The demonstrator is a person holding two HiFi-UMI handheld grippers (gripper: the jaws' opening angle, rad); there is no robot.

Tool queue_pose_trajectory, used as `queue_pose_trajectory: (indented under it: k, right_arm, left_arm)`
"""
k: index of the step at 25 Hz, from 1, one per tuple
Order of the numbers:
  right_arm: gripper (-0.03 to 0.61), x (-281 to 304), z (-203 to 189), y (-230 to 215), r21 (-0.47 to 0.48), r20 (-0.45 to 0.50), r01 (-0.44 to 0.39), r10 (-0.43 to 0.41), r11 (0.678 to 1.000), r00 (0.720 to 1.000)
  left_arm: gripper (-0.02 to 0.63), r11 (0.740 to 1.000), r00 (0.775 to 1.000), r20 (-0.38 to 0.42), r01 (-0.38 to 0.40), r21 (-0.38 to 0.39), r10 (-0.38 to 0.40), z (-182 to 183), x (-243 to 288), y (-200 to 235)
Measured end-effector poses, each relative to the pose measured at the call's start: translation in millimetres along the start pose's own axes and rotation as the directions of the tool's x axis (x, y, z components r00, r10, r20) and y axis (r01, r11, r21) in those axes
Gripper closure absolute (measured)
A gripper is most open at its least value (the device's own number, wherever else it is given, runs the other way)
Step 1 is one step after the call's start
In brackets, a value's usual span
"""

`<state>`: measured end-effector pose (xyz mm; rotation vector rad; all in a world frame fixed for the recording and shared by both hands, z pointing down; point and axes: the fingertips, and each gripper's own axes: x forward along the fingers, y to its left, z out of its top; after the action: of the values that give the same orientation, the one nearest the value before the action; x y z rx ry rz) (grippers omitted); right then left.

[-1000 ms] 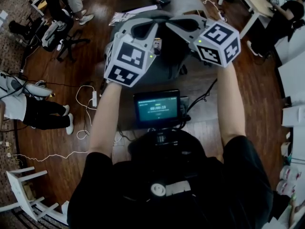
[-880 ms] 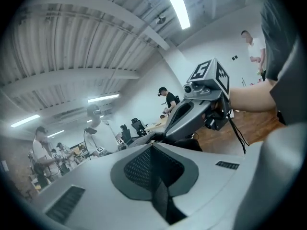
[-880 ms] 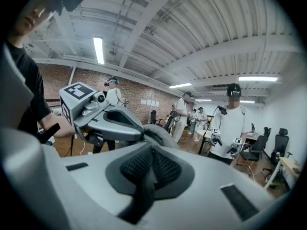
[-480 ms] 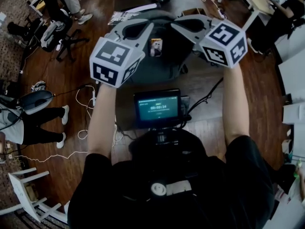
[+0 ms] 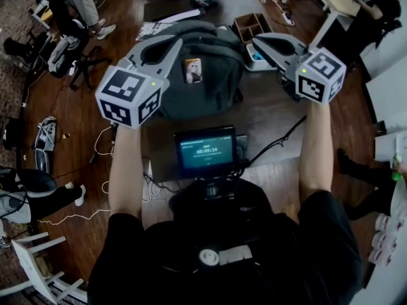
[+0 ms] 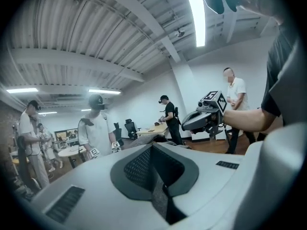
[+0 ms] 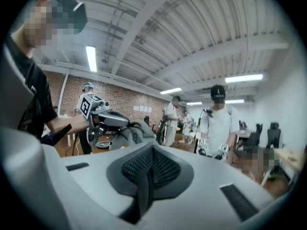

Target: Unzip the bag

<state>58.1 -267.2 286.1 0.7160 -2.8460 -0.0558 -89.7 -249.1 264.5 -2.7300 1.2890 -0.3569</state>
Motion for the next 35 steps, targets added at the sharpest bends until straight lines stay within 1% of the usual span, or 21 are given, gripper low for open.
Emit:
queue_pose_trajectory:
  k: [2,3,5,7,8,10,11,13,14,16,18,19,20,22,23,24,27,32,33,34,35]
  right_arm:
    - [0.561,12,13,21,-0.148,0.02,0.024,-0.021,0.989,1.0]
    - [0.557,23,14,31,-0.243,-0.008,0.033,-0.036,0.97,0.999]
    - [0.544,46,7,47,-0.41,-0.07,0.036,-0.071,0.911,0.995]
    - [0.514,59,1,54,-0.491,-0.077,0.044,-0.093,0.87,0.993]
    - [0.503,61,0,53,-0.492,-0.065,0.048,-0.092,0.869,0.994]
    - [0.455,61,2,49,-0.434,-0.045,0.034,-0.059,0.9,0.997]
    - [0.396,59,4,48,-0.407,-0.047,0.016,-0.038,0.913,0.998]
    - [0.379,55,6,48,-0.412,-0.078,-0.027,-0.005,0.911,0.997]
    - [0.379,54,6,49,-0.445,-0.099,-0.038,-0.006,0.895,0.995]
    - [0.393,54,5,53,-0.556,-0.125,-0.026,-0.053,0.831,0.991]
    - [0.455,56,2,58,-0.666,-0.116,0.017,-0.126,0.746,0.985]
    - [0.536,57,0,58,-0.699,-0.1,0.044,-0.158,0.714,0.982]
    - [0.538,59,-1,57,-0.709,-0.081,0.069,-0.178,0.702,0.981]
    - [0.535,62,0,54,-0.681,-0.065,0.086,-0.177,0.727,0.982]
    - [0.531,61,1,53,-0.677,-0.072,0.081,-0.176,0.731,0.982]
    - [0.531,61,0,53,-0.689,-0.082,0.073,-0.178,0.721,0.981]
    - [0.54,59,5,54,-0.745,-0.086,0.058,-0.183,0.664,0.979]
    - [0.549,61,6,51,-0.772,-0.102,0.048,-0.198,0.634,0.975]
    - [0.546,62,5,53,-0.772,-0.098,0.04,-0.181,0.634,0.979]
    - [0.543,63,6,54,-0.763,-0.091,0.03,-0.153,0.646,0.984]
    - [0.531,63,7,55,-0.742,-0.084,0.015,-0.115,0.67,0.99]
  left_arm:
    - [0.611,0.999,1.0,0.001,0.008,0.037,-0.008,2,7,-10]
    - [0.611,0.998,1.0,-0.001,-0.006,0.062,0.006,1,9,-11]
    - [0.611,0.996,1.0,-0.005,-0.023,0.089,0.023,-1,7,-10]
    - [0.611,0.995,1.0,-0.003,-0.016,0.095,0.016,-2,7,-12]
    - [0.611,0.995,1.0,-0.002,-0.014,0.098,0.014,-2,8,-14]
    - [0.611,0.995,1.0,-0.002,-0.008,0.101,0.008,-2,8,-19]
    - [0.611,0.995,1.0,-0.003,-0.004,0.102,0.004,-2,8,-21]
    - [0.611,0.994,1.0,-0.002,-0.002,0.109,0.002,0,8,-23]
    - [0.611,0.994,1.0,-0.001,-0.001,0.109,0.002,1,8,-24]
    - [0.611,0.994,1.0,0.002,-0.003,0.107,0.003,1,8,-25]
    - [0.611,0.994,1.0,0.004,-0.005,0.107,0.005,1,9,-26]
    - [0.611,0.994,1.0,0.004,-0.004,0.107,0.004,1,10,-26]
    - [0.611,0.994,1.0,0.003,-0.003,0.11,0.003,1,11,-26]
    - [0.611,0.993,1.0,-0.001,-0.004,0.118,0.004,2,11,-26]
    - [0.611,0.993,1.0,-0.002,-0.005,0.121,0.005,2,11,-27]
    - [0.611,0.992,1.0,-0.002,-0.006,0.122,0.006,1,11,-27]
    - [0.611,0.992,1.0,0.005,-0.008,0.123,0.007,-1,13,-27]
    - [0.611,0.993,1.0,0.005,-0.003,0.118,0.003,-3,15,-29]
    - [0.611,0.993,1.0,0.002,-0.001,0.114,0.001,-4,14,-30]
    - [0.611,0.994,1.0,0.001,0.003,0.111,-0.003,-4,14,-30]
    - [0.611,0.994,1.0,0.003,0.007,0.109,-0.008,-3,13,-30]
